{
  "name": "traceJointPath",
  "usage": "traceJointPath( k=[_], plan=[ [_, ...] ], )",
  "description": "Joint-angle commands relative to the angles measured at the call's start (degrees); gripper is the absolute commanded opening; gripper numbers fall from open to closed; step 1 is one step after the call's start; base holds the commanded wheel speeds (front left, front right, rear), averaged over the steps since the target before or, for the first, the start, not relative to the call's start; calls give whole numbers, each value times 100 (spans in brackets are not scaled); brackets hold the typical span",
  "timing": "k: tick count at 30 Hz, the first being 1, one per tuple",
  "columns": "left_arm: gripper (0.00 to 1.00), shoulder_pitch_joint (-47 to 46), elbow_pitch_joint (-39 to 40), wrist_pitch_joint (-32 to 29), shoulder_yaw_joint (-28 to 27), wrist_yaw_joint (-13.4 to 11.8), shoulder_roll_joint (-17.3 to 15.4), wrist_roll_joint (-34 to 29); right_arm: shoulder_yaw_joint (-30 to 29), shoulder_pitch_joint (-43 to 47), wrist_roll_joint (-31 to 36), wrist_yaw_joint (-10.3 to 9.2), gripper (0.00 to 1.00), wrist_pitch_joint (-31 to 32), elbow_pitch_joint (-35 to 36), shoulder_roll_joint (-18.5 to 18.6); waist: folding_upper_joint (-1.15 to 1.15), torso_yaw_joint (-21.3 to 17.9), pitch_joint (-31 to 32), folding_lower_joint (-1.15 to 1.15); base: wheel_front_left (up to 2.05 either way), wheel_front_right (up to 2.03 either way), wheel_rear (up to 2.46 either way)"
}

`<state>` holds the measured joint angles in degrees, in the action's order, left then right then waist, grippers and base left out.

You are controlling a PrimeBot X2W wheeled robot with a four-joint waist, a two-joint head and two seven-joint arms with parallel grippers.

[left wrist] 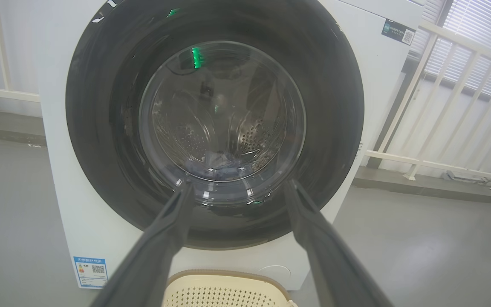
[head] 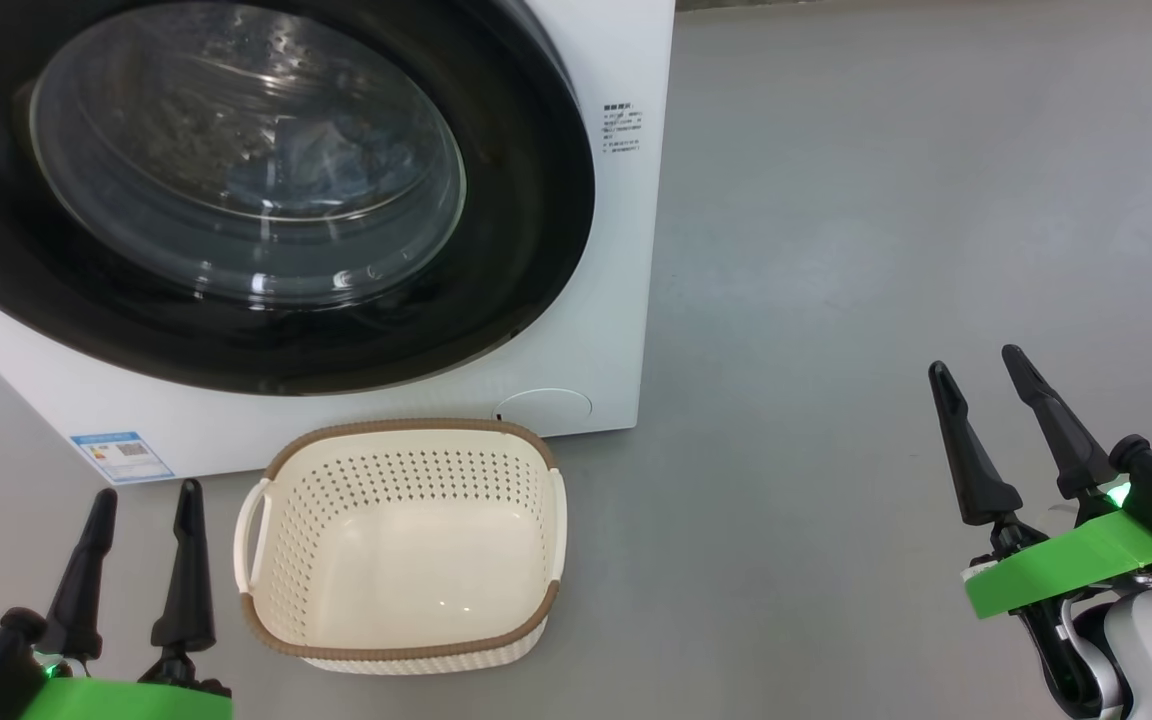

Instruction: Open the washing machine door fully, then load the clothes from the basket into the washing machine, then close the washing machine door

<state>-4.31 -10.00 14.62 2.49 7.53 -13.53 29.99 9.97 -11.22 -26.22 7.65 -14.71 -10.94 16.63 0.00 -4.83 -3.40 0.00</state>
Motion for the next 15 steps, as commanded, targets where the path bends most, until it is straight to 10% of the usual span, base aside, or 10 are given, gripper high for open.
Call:
traceJointPath(
  k=[1,15],
  plan=[
    [100,-79,165,38,-190,-5,-153,11,53,-6,76,-16,100,-29,124,97,0,5,3,0,0,0,0],
    [100,-72,169,38,-229,-5,-171,-14,63,-4,60,-16,100,-29,108,81,0,6,-12,0,0,0,0]
  ],
)
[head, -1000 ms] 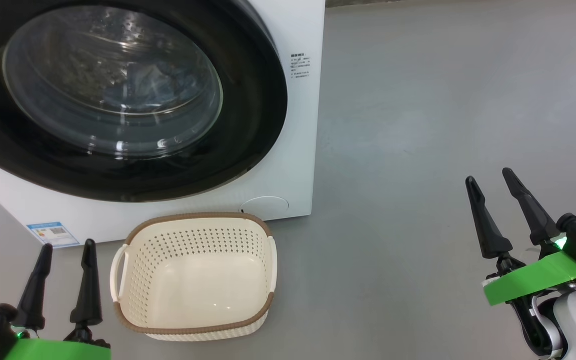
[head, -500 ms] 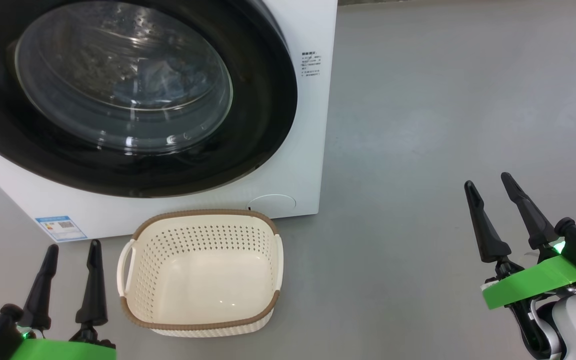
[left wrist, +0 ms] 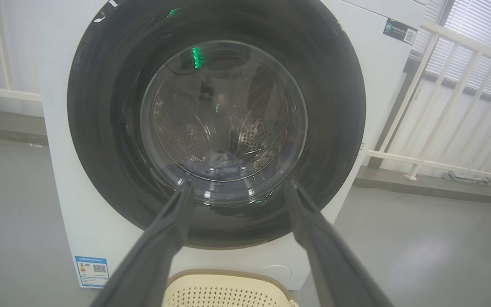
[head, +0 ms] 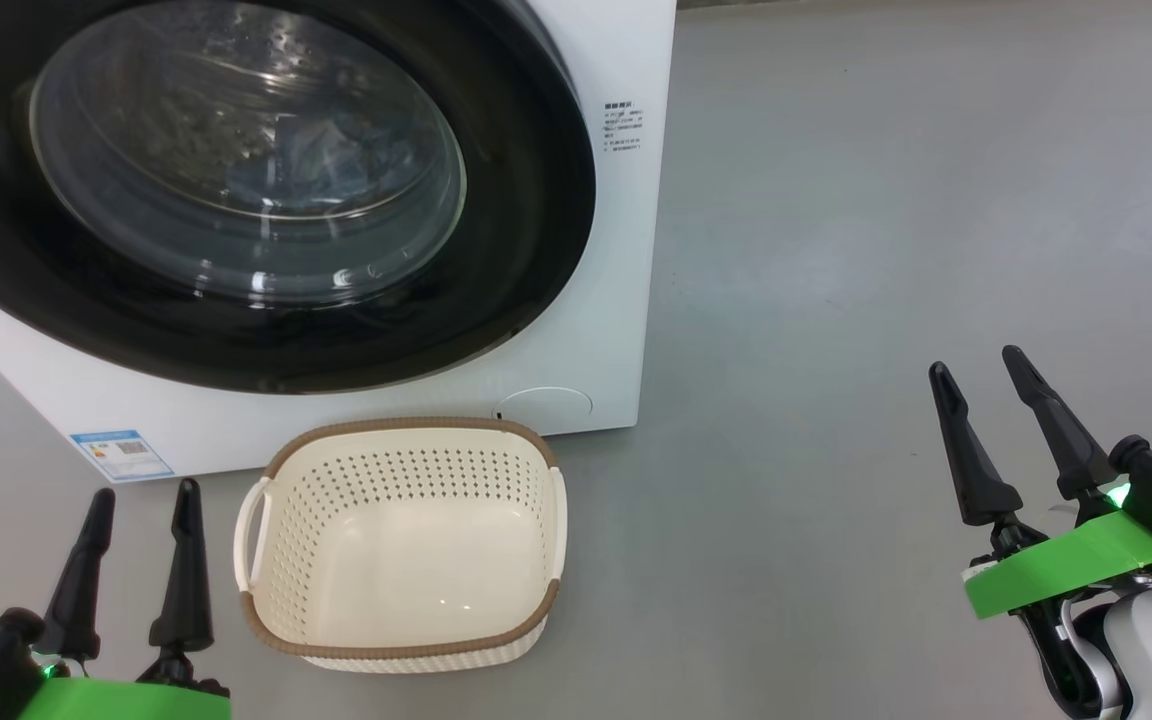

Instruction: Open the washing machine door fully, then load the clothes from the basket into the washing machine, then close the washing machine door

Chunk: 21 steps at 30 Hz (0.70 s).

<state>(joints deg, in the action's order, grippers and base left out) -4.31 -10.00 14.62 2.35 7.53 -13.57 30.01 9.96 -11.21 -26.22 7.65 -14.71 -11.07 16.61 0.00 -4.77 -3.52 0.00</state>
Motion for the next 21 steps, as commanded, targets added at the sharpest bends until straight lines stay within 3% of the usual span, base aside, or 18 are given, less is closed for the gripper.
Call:
traceJointPath(
  k=[1,13,14,21],
  plan=[
    [100,-75,166,38,-215,-5,-169,-14,64,-4,61,-16,100,-29,121,80,0,0,-3,0,0,0,0],
    [100,-92,96,38,-202,-5,-179,45,57,0,47,-16,100,-29,93,55,0,33,-3,0,0,0,0],
    [0,1,-20,-2,4,0,6,17,0,4,-3,0,0,0,-40,-25,0,33,-3,0,0,0,0],
    [0,78,-218,-65,46,0,190,193,68,143,-196,0,0,51,-273,-218,0,44,5,-3,0,0,0]
  ],
)
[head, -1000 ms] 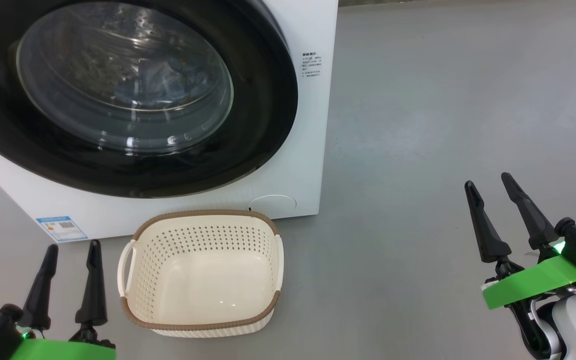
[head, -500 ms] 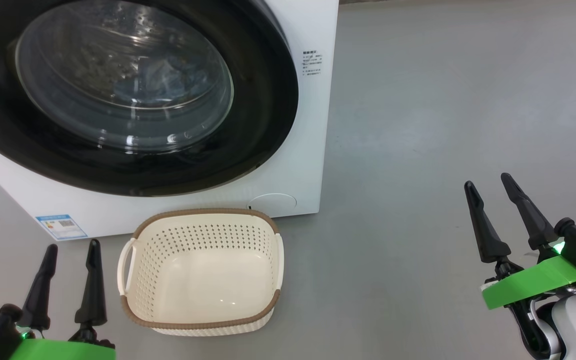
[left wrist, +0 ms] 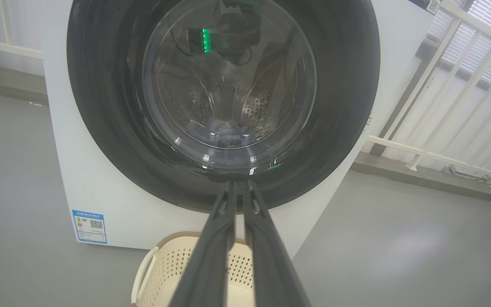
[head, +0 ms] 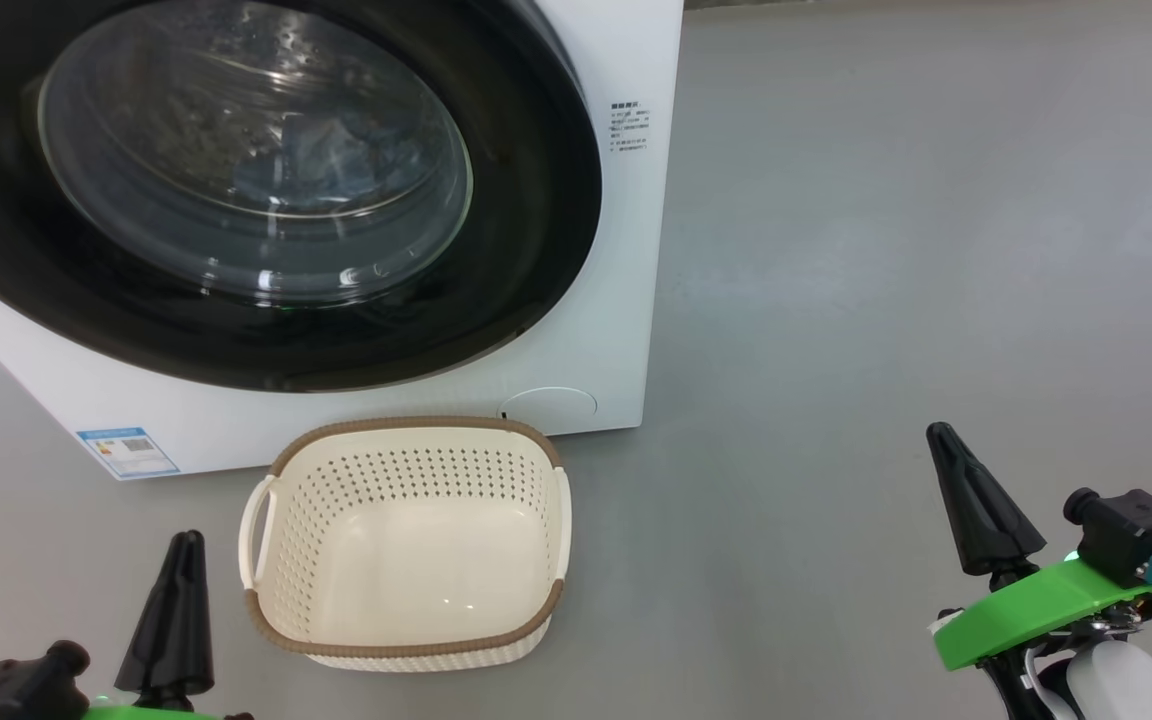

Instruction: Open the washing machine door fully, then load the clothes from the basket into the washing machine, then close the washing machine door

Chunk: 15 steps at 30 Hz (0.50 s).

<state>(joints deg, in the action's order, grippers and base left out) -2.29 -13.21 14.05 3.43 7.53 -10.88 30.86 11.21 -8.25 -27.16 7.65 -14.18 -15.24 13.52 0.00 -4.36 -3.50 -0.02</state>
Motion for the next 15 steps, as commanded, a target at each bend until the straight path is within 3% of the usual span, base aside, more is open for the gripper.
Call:
traceJointPath(
  k=[1,4,15],
  plan=[
    [0,-125,103,-26,-69,0,-72,158,-70,-148,-158,-1,0,13,146,84,0,8,10,-5,0,0,0],
    [0,-126,100,-76,-91,0,-50,306,-104,-132,-323,-1,0,58,149,63,0,19,29,-11,0,0,0],
    [0,-161,70,-243,-167,-1,21,802,-218,-112,-872,-2,0,207,136,-12,0,55,42,1,0,0,0]
  ],
)
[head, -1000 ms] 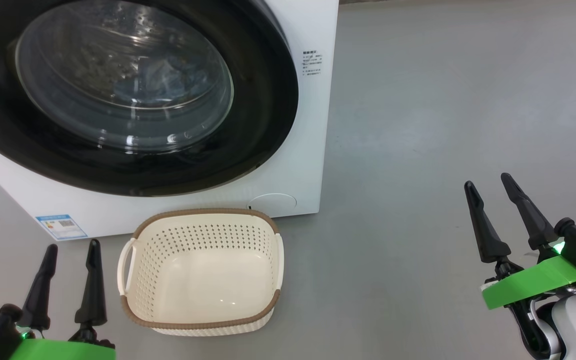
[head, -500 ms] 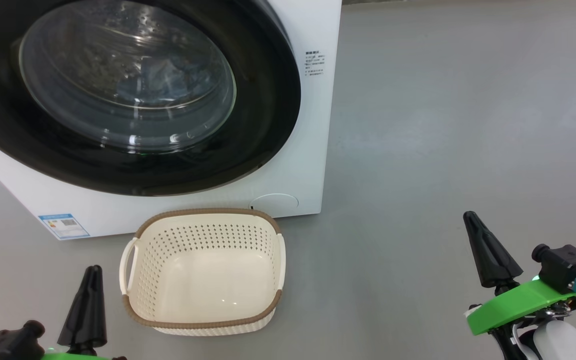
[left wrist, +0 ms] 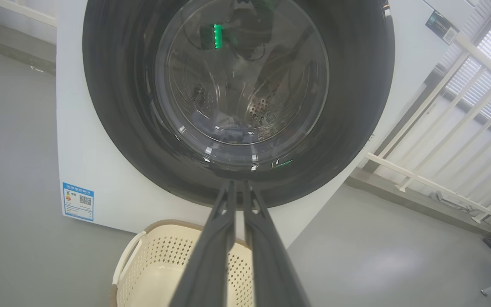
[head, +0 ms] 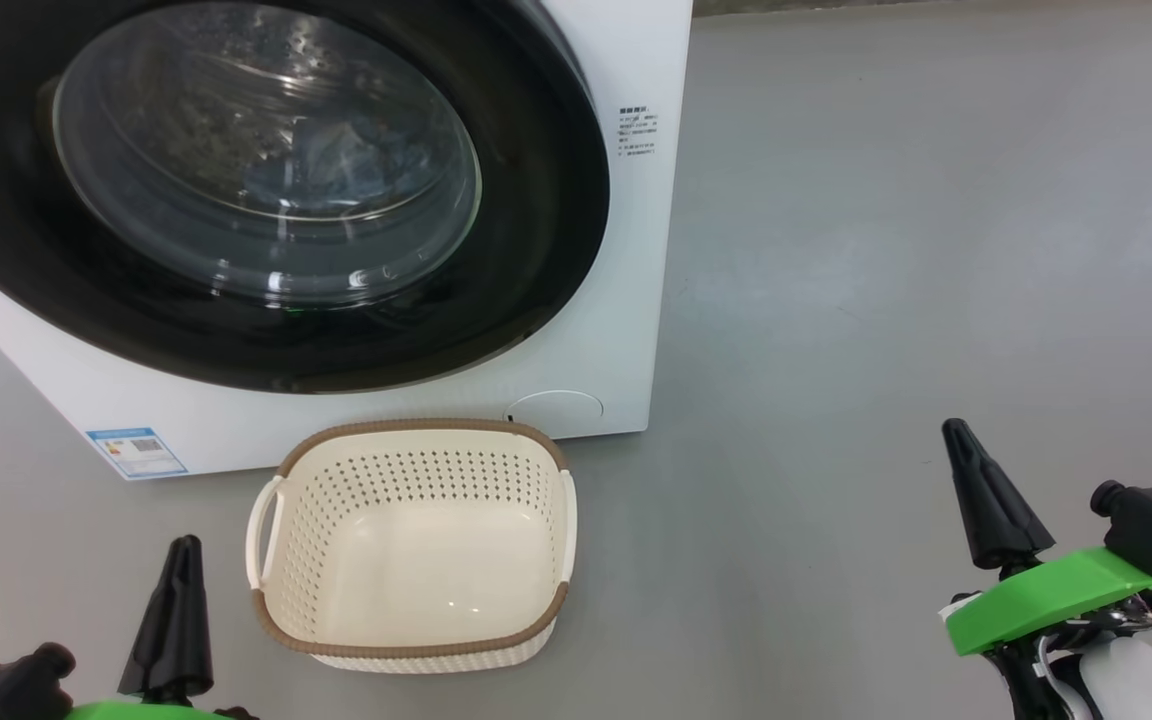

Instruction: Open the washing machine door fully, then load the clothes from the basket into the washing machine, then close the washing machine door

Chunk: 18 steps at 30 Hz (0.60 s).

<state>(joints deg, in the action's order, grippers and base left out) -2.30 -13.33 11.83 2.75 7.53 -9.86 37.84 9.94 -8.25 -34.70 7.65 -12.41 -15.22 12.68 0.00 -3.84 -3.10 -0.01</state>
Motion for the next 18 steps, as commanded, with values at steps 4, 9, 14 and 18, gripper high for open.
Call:
traceJointPath(
  k=[4,9,14,18],
  plan=[
    [0,-169,75,-88,-130,-1,-52,301,-138,-100,-337,-3,0,91,133,40,0,17,12,1,0,0,0],
    [0,-182,65,-190,-177,-1,-9,598,-211,-81,-662,-4,0,183,132,-9,0,38,29,1,0,0,0],
    [0,-193,58,-274,-215,-1,27,846,-273,-66,-933,-4,0,262,132,-50,0,56,42,1,0,0,0],
    [0,-202,52,-342,-246,-1,56,1044,-324,-53,-1148,-5,0,325,132,-84,0,70,53,1,0,0,0]
  ],
)
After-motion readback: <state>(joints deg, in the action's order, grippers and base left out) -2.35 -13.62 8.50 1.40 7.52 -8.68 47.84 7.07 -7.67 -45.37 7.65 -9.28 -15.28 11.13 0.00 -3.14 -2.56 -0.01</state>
